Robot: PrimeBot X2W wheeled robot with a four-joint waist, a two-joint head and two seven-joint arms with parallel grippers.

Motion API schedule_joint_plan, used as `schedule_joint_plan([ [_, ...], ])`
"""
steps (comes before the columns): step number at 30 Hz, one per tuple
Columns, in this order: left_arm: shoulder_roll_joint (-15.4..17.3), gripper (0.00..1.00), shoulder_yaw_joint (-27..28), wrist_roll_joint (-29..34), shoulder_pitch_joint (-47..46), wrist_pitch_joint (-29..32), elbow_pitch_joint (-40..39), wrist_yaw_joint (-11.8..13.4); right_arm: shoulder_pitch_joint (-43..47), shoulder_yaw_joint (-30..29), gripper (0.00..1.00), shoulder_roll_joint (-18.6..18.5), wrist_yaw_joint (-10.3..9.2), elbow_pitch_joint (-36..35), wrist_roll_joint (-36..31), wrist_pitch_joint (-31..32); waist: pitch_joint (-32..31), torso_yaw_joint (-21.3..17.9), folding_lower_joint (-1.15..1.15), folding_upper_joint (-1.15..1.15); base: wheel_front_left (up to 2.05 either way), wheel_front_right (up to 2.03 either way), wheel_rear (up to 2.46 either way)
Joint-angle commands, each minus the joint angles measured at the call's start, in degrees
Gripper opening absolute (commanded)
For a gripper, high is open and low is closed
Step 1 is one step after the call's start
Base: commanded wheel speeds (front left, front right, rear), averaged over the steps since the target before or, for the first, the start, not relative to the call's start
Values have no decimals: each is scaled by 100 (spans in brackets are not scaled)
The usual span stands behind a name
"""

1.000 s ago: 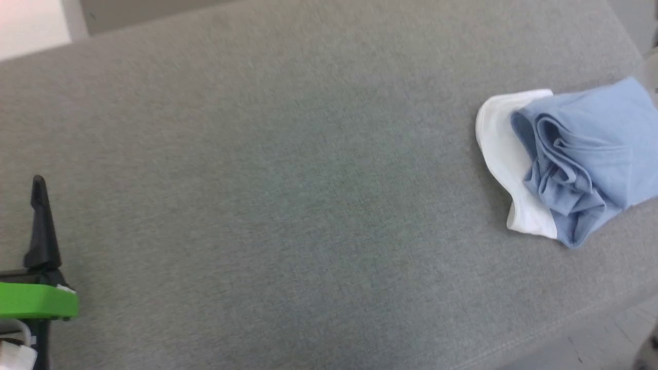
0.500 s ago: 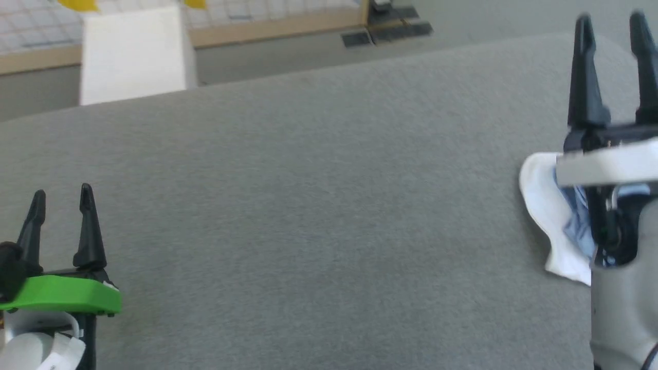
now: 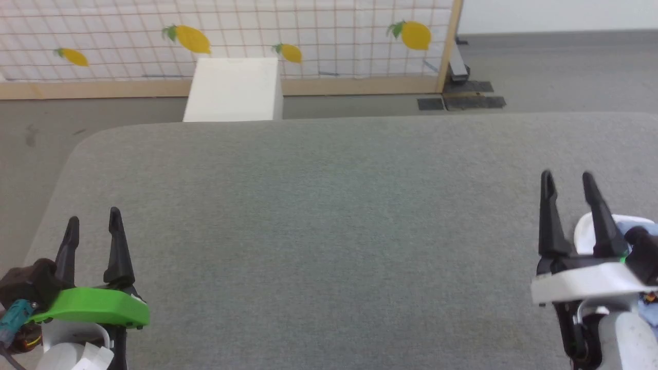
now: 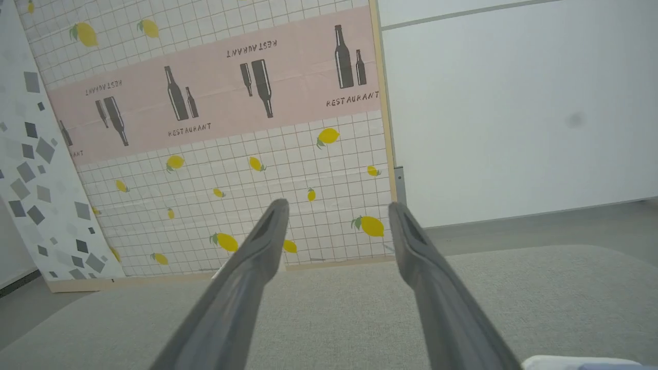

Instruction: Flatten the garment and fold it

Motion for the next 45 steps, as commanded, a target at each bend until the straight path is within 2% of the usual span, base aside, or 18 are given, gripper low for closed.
schedule_joint_plan([
  [1, -27, 100, -12, -42, 16, -36, 47, -38, 128, 20, 100, 8, -9, 35, 9, -47, -159, 166, 1, 24, 0, 0, 0],
  [12, -35, 100, -301, 90, 204, -44, 426, -138, 608, 54, 100, 9, -9, 362, -100, -108, -129, 165, 1, 24, 0, 0, 0],
  [20, 2, 100, -491, 161, 233, -27, 701, -234, 658, 102, 100, 9, -9, 512, -275, 67, -94, 137, 1, 24, 0, 0, 0],
  [29, 31, 100, -664, 285, 191, 2, 744, -210, 700, 69, 100, 9, -9, 490, -370, 264, -105, 149, 1, 24, 0, 0, 0],
  [45, 29, 100, -679, 159, 138, -15, 709, -206, 688, 42, 100, 9, -9, 550, -259, 248, -103, 139, 1, 24, 0, 0, 0],
])
